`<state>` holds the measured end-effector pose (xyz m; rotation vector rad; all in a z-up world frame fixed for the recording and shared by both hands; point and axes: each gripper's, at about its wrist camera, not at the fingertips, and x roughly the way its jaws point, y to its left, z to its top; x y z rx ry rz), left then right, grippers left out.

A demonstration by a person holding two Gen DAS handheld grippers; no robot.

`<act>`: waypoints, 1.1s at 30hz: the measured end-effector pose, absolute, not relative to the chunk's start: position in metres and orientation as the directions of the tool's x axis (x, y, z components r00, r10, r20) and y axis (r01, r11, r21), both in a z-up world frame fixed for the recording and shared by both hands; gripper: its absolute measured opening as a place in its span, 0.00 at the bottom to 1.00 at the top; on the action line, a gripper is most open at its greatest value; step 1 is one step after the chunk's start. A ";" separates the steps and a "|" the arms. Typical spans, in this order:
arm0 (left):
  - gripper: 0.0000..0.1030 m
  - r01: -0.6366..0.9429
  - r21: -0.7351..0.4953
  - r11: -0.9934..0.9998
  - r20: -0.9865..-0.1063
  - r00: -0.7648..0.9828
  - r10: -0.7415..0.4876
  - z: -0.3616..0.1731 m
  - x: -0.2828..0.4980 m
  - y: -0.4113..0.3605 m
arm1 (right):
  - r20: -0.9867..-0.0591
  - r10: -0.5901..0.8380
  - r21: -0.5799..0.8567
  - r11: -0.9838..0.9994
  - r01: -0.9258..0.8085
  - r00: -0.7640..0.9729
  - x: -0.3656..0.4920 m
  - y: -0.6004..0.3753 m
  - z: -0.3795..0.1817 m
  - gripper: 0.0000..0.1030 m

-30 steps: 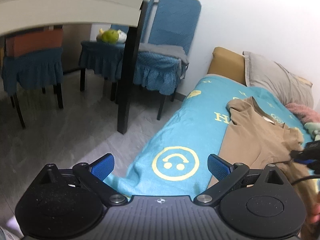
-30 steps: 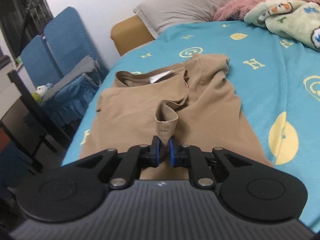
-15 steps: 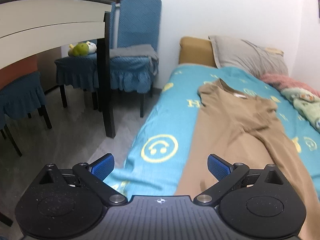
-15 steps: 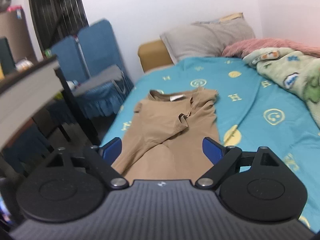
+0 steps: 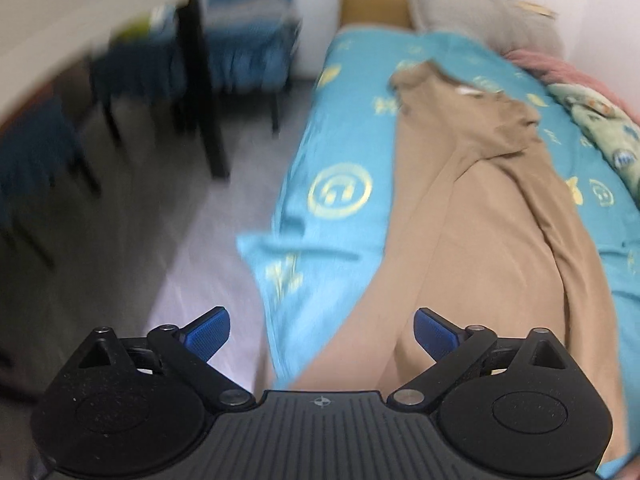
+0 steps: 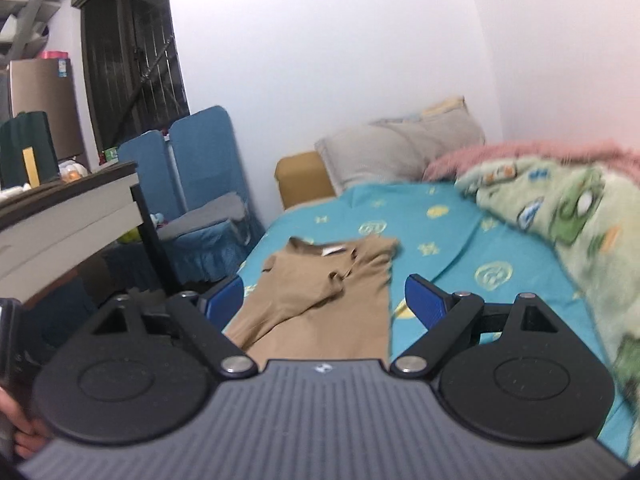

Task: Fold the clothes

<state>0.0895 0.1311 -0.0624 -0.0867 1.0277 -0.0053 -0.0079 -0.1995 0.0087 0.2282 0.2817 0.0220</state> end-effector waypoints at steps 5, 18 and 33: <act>0.93 -0.110 -0.131 0.985 -0.921 0.382 -0.080 -0.083 0.101 0.150 | -0.276 0.044 0.233 0.972 0.023 0.960 -0.008 -0.208 0.007 0.86; 0.92 -0.278 -0.166 0.946 -0.970 0.220 -0.106 -0.113 0.109 0.180 | -0.309 0.058 0.250 0.968 0.022 0.949 -0.004 -0.214 -0.001 0.86; 0.75 -0.258 -0.239 0.936 -0.966 0.164 -0.201 -0.111 0.107 0.179 | -0.350 0.053 0.287 0.956 0.053 0.935 -0.001 -0.217 -0.004 0.86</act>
